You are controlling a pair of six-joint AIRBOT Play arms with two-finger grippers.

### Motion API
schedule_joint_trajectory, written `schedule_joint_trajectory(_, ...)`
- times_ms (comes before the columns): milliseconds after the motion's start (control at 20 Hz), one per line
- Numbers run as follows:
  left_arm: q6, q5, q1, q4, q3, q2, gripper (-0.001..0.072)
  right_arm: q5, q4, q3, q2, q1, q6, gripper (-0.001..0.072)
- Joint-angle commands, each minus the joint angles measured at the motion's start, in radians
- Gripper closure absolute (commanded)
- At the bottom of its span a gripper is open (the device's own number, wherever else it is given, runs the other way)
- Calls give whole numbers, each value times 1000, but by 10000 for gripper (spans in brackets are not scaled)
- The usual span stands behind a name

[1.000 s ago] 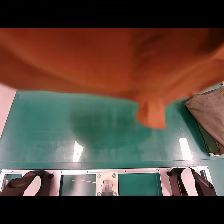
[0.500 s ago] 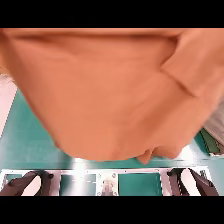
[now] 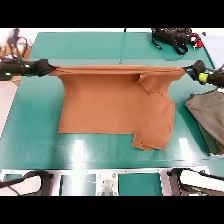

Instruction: Fold the shirts.

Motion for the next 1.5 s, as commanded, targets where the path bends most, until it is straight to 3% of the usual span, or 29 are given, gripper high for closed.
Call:
schedule_joint_trajectory(0,117,162,0,-197,-16,-162,685,-24,22,170,-256,40,-26,691)
schedule_joint_trajectory(350,151,291,0,-263,14,-226,685,-35,36,516,-488,90,-6,691)
schedule_joint_trajectory(600,151,298,0,-262,69,-226,685,-55,22,534,-498,92,-6,691)
schedule_joint_trajectory(750,150,210,0,-200,69,-238,686,75,-108,534,-497,80,56,692)
schedule_joint_trajectory(950,132,61,0,-120,68,-273,685,282,-409,518,-497,64,179,693)
schedule_joint_trajectory(1450,18,-60,0,-112,23,-356,685,272,-429,396,-497,82,178,692)
